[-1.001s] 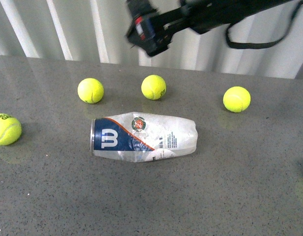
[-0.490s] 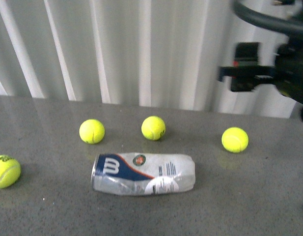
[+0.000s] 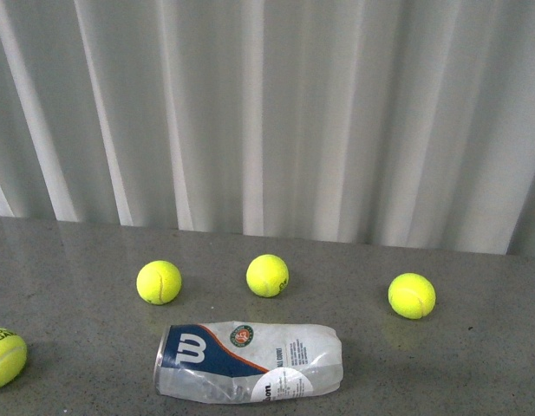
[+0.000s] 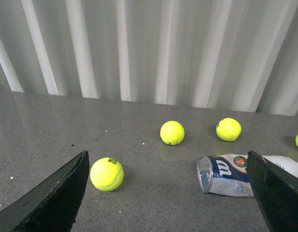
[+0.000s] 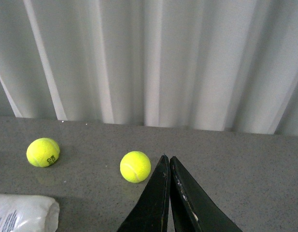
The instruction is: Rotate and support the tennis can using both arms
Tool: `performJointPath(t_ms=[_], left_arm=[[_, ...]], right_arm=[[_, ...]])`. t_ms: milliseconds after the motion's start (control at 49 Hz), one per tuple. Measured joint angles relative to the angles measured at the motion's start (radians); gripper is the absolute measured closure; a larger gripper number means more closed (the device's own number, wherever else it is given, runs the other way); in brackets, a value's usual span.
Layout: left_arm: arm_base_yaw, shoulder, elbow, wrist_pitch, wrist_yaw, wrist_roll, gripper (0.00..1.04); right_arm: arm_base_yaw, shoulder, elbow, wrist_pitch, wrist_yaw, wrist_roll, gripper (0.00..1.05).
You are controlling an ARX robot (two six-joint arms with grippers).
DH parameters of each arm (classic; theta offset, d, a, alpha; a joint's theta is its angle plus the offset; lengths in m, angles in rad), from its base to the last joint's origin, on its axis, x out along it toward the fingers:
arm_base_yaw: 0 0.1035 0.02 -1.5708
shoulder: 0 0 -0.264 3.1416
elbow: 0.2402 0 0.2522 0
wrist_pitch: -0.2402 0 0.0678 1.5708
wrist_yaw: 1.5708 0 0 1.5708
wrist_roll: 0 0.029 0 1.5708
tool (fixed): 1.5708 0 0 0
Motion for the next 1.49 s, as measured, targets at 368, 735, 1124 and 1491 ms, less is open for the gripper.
performJointPath(t_ms=[368, 735, 1124, 1491], left_arm=[[0.000, 0.000, 0.000, 0.000, 0.000, 0.000, 0.07], [0.000, 0.000, 0.000, 0.000, 0.000, 0.000, 0.07], [0.000, 0.000, 0.000, 0.000, 0.000, 0.000, 0.07], [0.000, 0.000, 0.000, 0.000, 0.000, 0.000, 0.07]], right_arm=[[-0.106, -0.232, -0.137, -0.096, -0.114, 0.000, 1.01], [-0.117, -0.581, -0.186, -0.389, -0.118, 0.000, 1.01], [-0.117, -0.791, -0.188, -0.586, -0.118, 0.000, 1.01], [-0.117, -0.971, -0.188, -0.761, -0.118, 0.000, 1.01]])
